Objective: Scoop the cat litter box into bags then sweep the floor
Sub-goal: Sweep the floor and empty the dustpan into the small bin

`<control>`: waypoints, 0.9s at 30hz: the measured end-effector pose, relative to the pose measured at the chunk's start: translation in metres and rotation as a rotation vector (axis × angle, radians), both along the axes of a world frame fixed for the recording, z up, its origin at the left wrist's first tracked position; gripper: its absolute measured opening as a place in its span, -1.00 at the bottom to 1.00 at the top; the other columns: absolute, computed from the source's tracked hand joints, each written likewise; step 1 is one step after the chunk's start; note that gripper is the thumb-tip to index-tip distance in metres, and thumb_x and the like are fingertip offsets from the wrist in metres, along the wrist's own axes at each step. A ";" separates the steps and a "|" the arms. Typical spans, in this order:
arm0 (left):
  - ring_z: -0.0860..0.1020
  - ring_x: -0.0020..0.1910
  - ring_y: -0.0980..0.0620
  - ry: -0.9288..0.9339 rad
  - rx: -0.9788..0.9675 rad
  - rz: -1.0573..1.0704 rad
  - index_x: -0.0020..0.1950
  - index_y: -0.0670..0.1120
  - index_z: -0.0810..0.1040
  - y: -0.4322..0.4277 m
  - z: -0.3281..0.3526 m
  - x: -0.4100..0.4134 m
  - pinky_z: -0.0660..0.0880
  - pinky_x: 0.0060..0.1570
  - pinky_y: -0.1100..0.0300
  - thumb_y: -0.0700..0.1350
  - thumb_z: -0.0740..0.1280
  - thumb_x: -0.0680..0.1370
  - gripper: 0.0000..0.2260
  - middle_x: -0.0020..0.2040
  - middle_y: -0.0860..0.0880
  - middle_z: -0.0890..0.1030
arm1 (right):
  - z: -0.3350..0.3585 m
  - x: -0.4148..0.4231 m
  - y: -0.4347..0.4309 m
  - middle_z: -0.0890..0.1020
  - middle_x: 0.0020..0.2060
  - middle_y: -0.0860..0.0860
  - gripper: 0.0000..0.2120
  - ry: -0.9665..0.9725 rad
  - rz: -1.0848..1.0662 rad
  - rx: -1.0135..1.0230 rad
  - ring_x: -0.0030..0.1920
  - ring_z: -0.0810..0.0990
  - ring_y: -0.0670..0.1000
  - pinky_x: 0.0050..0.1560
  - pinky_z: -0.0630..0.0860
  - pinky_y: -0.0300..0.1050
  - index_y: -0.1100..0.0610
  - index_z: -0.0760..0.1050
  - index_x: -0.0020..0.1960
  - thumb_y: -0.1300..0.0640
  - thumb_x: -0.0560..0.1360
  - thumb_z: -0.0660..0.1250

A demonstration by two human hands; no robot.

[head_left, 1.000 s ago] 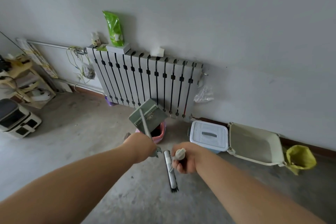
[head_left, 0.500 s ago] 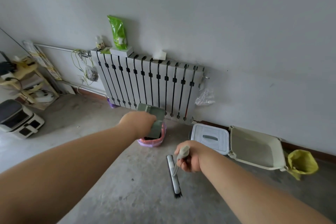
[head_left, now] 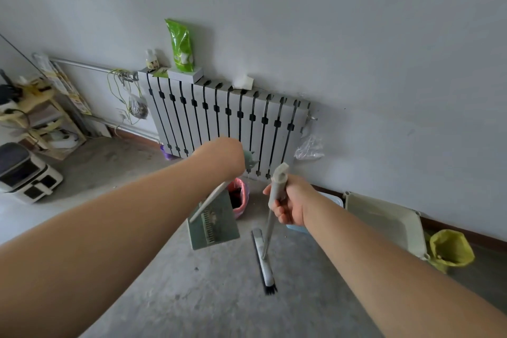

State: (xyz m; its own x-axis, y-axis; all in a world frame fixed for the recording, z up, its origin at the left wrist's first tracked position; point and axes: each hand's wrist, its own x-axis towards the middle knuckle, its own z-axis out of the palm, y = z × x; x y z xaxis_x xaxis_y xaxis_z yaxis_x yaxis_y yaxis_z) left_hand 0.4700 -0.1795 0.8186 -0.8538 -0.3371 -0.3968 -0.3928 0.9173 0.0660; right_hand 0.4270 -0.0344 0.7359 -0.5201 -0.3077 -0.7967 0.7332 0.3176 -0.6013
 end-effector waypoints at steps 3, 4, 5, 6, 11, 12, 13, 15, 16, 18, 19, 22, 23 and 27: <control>0.56 0.10 -0.05 -0.051 0.066 -0.007 0.23 -0.15 0.50 -0.001 -0.016 0.019 0.50 0.20 0.06 -0.04 0.21 0.61 -0.73 0.07 -0.09 0.56 | 0.008 -0.002 -0.003 0.40 -0.48 0.07 -0.65 0.077 0.026 -0.029 -0.58 0.28 -0.04 -0.56 0.25 -0.33 0.18 0.51 -0.21 0.00 0.56 0.10; 0.56 0.12 -0.05 -0.063 0.096 -0.003 0.26 -0.12 0.50 0.000 -0.021 0.024 0.50 0.22 0.07 -0.08 0.20 0.62 -0.74 0.10 -0.09 0.56 | 0.009 -0.002 -0.004 0.39 -0.47 0.07 -0.63 0.090 0.034 -0.029 -0.58 0.28 -0.04 -0.57 0.26 -0.33 0.18 0.52 -0.21 -0.01 0.57 0.09; 0.57 0.14 -0.05 -0.055 0.130 0.006 0.30 -0.08 0.49 0.000 -0.025 0.028 0.50 0.23 0.05 -0.09 0.20 0.62 -0.73 0.13 -0.09 0.57 | 0.011 -0.001 -0.005 0.40 -0.47 0.07 -0.62 0.102 0.046 -0.029 -0.59 0.29 -0.05 -0.57 0.26 -0.32 0.18 0.53 -0.20 -0.01 0.58 0.08; 0.57 0.14 -0.06 -0.037 0.158 0.007 0.32 -0.05 0.48 0.000 -0.026 0.031 0.50 0.23 0.04 -0.09 0.20 0.62 -0.72 0.14 -0.10 0.57 | 0.013 0.001 -0.006 0.40 -0.46 0.07 -0.63 0.111 0.058 -0.028 -0.58 0.29 -0.05 -0.57 0.27 -0.32 0.17 0.53 -0.19 -0.01 0.58 0.07; 0.48 -0.07 0.04 0.023 0.165 -0.054 0.20 -0.07 0.52 -0.009 -0.025 0.033 0.47 0.08 0.16 -0.02 0.22 0.61 -0.77 -0.18 0.00 0.46 | 0.023 0.009 -0.015 0.38 -0.46 0.05 -0.67 0.154 0.081 -0.022 -0.56 0.27 -0.06 -0.58 0.24 -0.30 0.17 0.51 -0.18 0.03 0.58 0.08; 0.47 -0.09 0.04 0.019 0.183 -0.039 0.20 -0.09 0.51 -0.012 -0.023 0.031 0.49 0.08 0.16 -0.03 0.22 0.61 -0.77 -0.23 0.01 0.43 | 0.025 0.007 -0.017 0.38 -0.47 0.05 -0.66 0.167 0.068 -0.022 -0.57 0.27 -0.06 -0.58 0.24 -0.31 0.17 0.51 -0.19 0.02 0.58 0.07; 0.47 -0.09 0.03 0.016 0.200 -0.020 0.21 -0.10 0.50 -0.014 -0.021 0.029 0.50 0.09 0.15 -0.04 0.23 0.61 -0.77 -0.25 0.01 0.41 | 0.028 0.005 -0.019 0.38 -0.47 0.05 -0.65 0.176 0.054 -0.021 -0.59 0.27 -0.06 -0.58 0.24 -0.32 0.16 0.51 -0.20 0.02 0.58 0.06; 0.47 -0.08 0.01 0.017 0.225 -0.004 0.24 -0.11 0.49 -0.018 -0.023 0.026 0.51 0.11 0.14 -0.05 0.22 0.62 -0.76 -0.26 0.00 0.41 | 0.032 0.002 -0.024 0.38 -0.48 0.05 -0.65 0.188 0.039 -0.012 -0.60 0.27 -0.05 -0.58 0.25 -0.33 0.16 0.50 -0.21 0.03 0.57 0.05; 0.48 -0.08 0.01 0.018 0.232 -0.008 0.24 -0.12 0.50 -0.018 -0.027 0.026 0.50 0.12 0.13 -0.06 0.22 0.62 -0.75 -0.25 0.00 0.42 | 0.033 0.001 -0.025 0.38 -0.48 0.06 -0.65 0.193 0.038 -0.006 -0.59 0.26 -0.04 -0.57 0.25 -0.33 0.16 0.49 -0.22 0.03 0.56 0.04; 0.53 -0.03 -0.02 -0.019 0.239 -0.014 0.25 -0.12 0.51 -0.017 -0.035 0.026 0.49 0.13 0.14 -0.06 0.22 0.62 -0.75 -0.15 -0.05 0.52 | 0.035 0.000 -0.030 0.37 -0.48 0.06 -0.65 0.206 0.041 0.010 -0.59 0.26 -0.03 -0.57 0.25 -0.33 0.16 0.50 -0.21 0.03 0.56 0.03; 0.57 0.02 -0.05 -0.040 0.237 -0.028 0.24 -0.12 0.51 -0.016 -0.044 0.028 0.50 0.14 0.14 -0.06 0.21 0.62 -0.74 -0.06 -0.08 0.57 | 0.034 0.000 -0.031 0.37 -0.49 0.06 -0.65 0.209 0.047 0.018 -0.59 0.26 -0.02 -0.56 0.25 -0.33 0.16 0.50 -0.21 0.03 0.55 0.03; 0.58 -0.06 -0.03 -0.085 0.251 -0.034 0.26 -0.02 0.52 -0.022 -0.094 0.030 0.56 0.01 0.14 0.04 0.21 0.60 -0.71 -0.03 -0.05 0.56 | 0.031 0.000 -0.033 0.38 -0.55 0.05 -0.65 0.201 0.073 0.025 -0.63 0.24 -0.04 -0.55 0.21 -0.33 0.15 0.48 -0.23 0.03 0.54 0.02; 0.55 -0.17 0.01 -0.098 0.299 0.026 0.24 0.00 0.53 -0.025 -0.112 0.032 0.55 -0.10 0.18 0.08 0.23 0.58 -0.70 -0.10 -0.02 0.53 | 0.030 0.001 -0.033 0.37 -0.57 0.05 -0.65 0.193 0.078 0.020 -0.64 0.22 -0.04 -0.54 0.19 -0.34 0.15 0.48 -0.24 0.03 0.54 0.02; 0.47 -0.29 0.08 -0.073 0.571 0.322 -0.02 0.11 0.49 -0.029 -0.168 0.053 0.46 -0.26 0.27 0.08 0.33 0.53 -0.90 -0.23 0.06 0.47 | 0.020 0.001 -0.031 0.37 -0.58 0.03 -0.67 0.160 0.117 0.002 -0.66 0.19 -0.05 -0.54 0.16 -0.35 0.13 0.48 -0.23 0.05 0.53 0.02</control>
